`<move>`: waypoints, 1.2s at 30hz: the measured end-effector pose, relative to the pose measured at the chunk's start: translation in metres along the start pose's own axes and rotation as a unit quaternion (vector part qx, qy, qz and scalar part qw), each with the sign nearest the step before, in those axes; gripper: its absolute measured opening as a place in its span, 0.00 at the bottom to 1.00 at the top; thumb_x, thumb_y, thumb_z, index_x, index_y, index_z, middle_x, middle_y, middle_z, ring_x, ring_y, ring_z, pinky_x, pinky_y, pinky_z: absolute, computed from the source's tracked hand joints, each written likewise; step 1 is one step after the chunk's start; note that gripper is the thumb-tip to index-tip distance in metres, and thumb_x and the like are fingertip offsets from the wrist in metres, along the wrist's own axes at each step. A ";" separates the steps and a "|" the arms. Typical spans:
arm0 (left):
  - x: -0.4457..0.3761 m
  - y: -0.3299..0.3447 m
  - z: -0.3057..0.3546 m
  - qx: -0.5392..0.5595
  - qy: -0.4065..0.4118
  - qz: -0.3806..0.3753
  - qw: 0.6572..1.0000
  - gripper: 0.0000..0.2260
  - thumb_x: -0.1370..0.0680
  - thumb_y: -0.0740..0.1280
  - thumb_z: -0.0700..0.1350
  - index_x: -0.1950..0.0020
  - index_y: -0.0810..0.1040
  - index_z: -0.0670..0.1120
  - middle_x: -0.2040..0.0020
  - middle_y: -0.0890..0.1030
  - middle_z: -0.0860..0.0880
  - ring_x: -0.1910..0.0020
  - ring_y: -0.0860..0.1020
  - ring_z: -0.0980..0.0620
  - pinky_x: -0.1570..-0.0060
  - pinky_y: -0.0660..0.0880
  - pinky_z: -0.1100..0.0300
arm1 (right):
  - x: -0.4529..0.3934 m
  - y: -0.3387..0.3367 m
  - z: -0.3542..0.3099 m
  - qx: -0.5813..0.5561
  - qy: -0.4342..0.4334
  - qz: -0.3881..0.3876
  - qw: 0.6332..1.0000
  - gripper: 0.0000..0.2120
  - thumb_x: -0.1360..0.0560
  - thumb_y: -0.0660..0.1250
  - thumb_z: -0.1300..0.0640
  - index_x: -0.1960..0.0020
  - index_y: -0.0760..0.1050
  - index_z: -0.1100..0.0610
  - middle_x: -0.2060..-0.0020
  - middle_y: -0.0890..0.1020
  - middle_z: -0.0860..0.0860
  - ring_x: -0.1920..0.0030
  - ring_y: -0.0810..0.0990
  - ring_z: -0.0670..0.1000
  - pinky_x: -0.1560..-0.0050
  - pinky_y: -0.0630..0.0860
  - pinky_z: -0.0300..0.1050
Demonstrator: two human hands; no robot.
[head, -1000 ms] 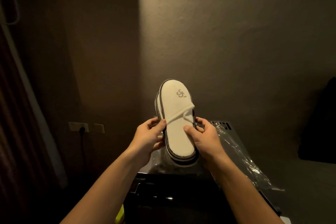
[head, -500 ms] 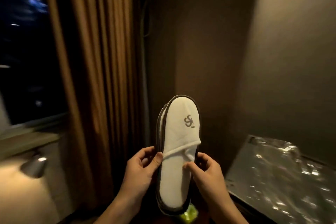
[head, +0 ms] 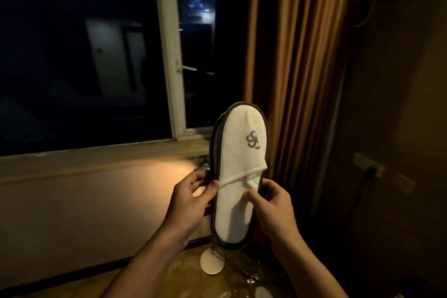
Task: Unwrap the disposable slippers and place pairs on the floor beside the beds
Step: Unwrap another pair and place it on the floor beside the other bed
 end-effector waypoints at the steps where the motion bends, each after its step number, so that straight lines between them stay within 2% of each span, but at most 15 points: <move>1: -0.004 -0.019 -0.001 -0.004 0.003 0.014 1.000 0.08 0.22 0.70 0.43 0.43 0.80 0.48 0.44 0.84 0.50 0.48 0.84 0.47 0.57 0.83 0.51 | -0.004 0.020 0.001 -0.001 -0.006 -0.015 1.000 0.07 0.26 0.72 0.60 0.49 0.80 0.52 0.53 0.86 0.48 0.50 0.84 0.46 0.51 0.83 0.47; 5: -0.012 -0.080 -0.004 -0.009 0.000 0.073 0.997 0.07 0.21 0.69 0.42 0.44 0.81 0.50 0.47 0.85 0.53 0.51 0.85 0.51 0.57 0.83 0.53 | -0.018 0.089 0.005 0.017 -0.032 -0.073 0.997 0.10 0.26 0.72 0.60 0.50 0.79 0.46 0.56 0.84 0.43 0.54 0.81 0.36 0.61 0.80 0.36; 7: -0.019 -0.107 -0.006 -0.011 0.000 0.099 0.995 0.07 0.21 0.69 0.42 0.43 0.81 0.50 0.47 0.85 0.54 0.50 0.85 0.52 0.56 0.83 0.54 | -0.027 0.121 0.006 0.011 -0.041 -0.110 0.993 0.11 0.25 0.72 0.60 0.47 0.79 0.47 0.54 0.84 0.43 0.53 0.81 0.35 0.62 0.79 0.33; 9: -0.028 -0.130 -0.008 -0.012 0.001 0.127 0.992 0.08 0.20 0.68 0.42 0.43 0.80 0.51 0.46 0.85 0.55 0.49 0.85 0.53 0.55 0.83 0.55 | -0.039 0.149 0.011 0.003 -0.046 -0.145 0.988 0.12 0.25 0.72 0.60 0.44 0.80 0.48 0.52 0.85 0.43 0.51 0.82 0.36 0.60 0.80 0.34; 12: -0.044 -0.156 -0.013 -0.021 -0.002 0.161 0.987 0.08 0.20 0.67 0.42 0.44 0.80 0.53 0.45 0.85 0.54 0.48 0.84 0.53 0.54 0.83 0.56 | -0.057 0.186 0.015 0.010 -0.063 -0.188 0.980 0.14 0.25 0.72 0.58 0.44 0.78 0.42 0.51 0.83 0.37 0.49 0.81 0.37 0.58 0.82 0.37; 14: -0.057 -0.169 -0.013 -0.031 0.003 0.184 0.982 0.09 0.19 0.66 0.42 0.43 0.80 0.54 0.45 0.85 0.53 0.48 0.84 0.55 0.56 0.82 0.60 | -0.074 0.209 0.017 0.010 -0.072 -0.222 0.972 0.14 0.25 0.72 0.57 0.44 0.78 0.40 0.50 0.83 0.36 0.49 0.81 0.37 0.58 0.82 0.38; 17: -0.077 -0.184 -0.012 -0.057 0.005 0.204 0.977 0.10 0.19 0.65 0.44 0.43 0.78 0.58 0.44 0.84 0.55 0.47 0.83 0.58 0.55 0.82 0.62 | -0.095 0.239 0.016 -0.025 -0.069 -0.284 0.956 0.15 0.24 0.70 0.60 0.44 0.78 0.42 0.52 0.82 0.35 0.50 0.80 0.38 0.61 0.80 0.33; 19: -0.089 -0.193 -0.011 -0.073 0.009 0.214 0.974 0.09 0.20 0.66 0.46 0.44 0.77 0.60 0.44 0.83 0.56 0.45 0.82 0.58 0.50 0.81 0.60 | -0.109 0.261 0.019 -0.032 -0.060 -0.318 0.946 0.14 0.24 0.70 0.60 0.46 0.78 0.42 0.53 0.82 0.37 0.50 0.81 0.43 0.61 0.80 0.35; 23: -0.105 -0.225 -0.014 -0.092 0.017 0.269 0.959 0.11 0.22 0.69 0.46 0.45 0.76 0.62 0.45 0.83 0.58 0.46 0.82 0.60 0.52 0.79 0.63 | -0.125 0.314 0.027 -0.045 -0.050 -0.357 0.932 0.15 0.24 0.70 0.60 0.45 0.78 0.41 0.49 0.82 0.39 0.48 0.80 0.46 0.55 0.81 0.40; 27: -0.112 -0.278 -0.023 -0.082 0.002 0.338 0.938 0.12 0.22 0.70 0.44 0.44 0.77 0.60 0.44 0.84 0.56 0.45 0.83 0.57 0.46 0.81 0.54 | -0.128 0.378 0.033 -0.048 -0.047 -0.405 0.912 0.14 0.25 0.71 0.58 0.43 0.78 0.43 0.47 0.82 0.38 0.47 0.80 0.44 0.50 0.82 0.44; 29: -0.113 -0.311 -0.028 -0.075 0.000 0.372 0.925 0.13 0.22 0.70 0.44 0.42 0.77 0.59 0.44 0.84 0.55 0.46 0.83 0.56 0.47 0.82 0.53 | -0.126 0.416 0.036 -0.054 -0.043 -0.429 0.901 0.14 0.25 0.73 0.54 0.41 0.79 0.45 0.47 0.82 0.39 0.48 0.81 0.43 0.53 0.83 0.42; 32: -0.113 -0.359 -0.036 -0.069 0.003 0.414 0.907 0.15 0.22 0.70 0.43 0.36 0.76 0.53 0.43 0.84 0.53 0.45 0.83 0.55 0.47 0.82 0.54 | -0.119 0.472 0.040 -0.079 -0.023 -0.452 0.888 0.11 0.24 0.71 0.49 0.42 0.81 0.46 0.49 0.84 0.39 0.50 0.82 0.41 0.57 0.82 0.37; 36: -0.112 -0.423 -0.044 -0.054 0.014 0.463 0.884 0.14 0.22 0.70 0.43 0.37 0.75 0.53 0.45 0.84 0.53 0.47 0.83 0.55 0.51 0.81 0.59 | -0.107 0.544 0.036 -0.109 0.013 -0.488 0.866 0.08 0.20 0.65 0.55 0.47 0.83 0.51 0.58 0.86 0.36 0.56 0.82 0.35 0.63 0.76 0.28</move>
Point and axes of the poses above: each hand's wrist, its own x-axis away from the middle knuckle, its own y-axis out of the palm, z = x × y, the point moved 4 cm from there along -x, towards the middle knuckle
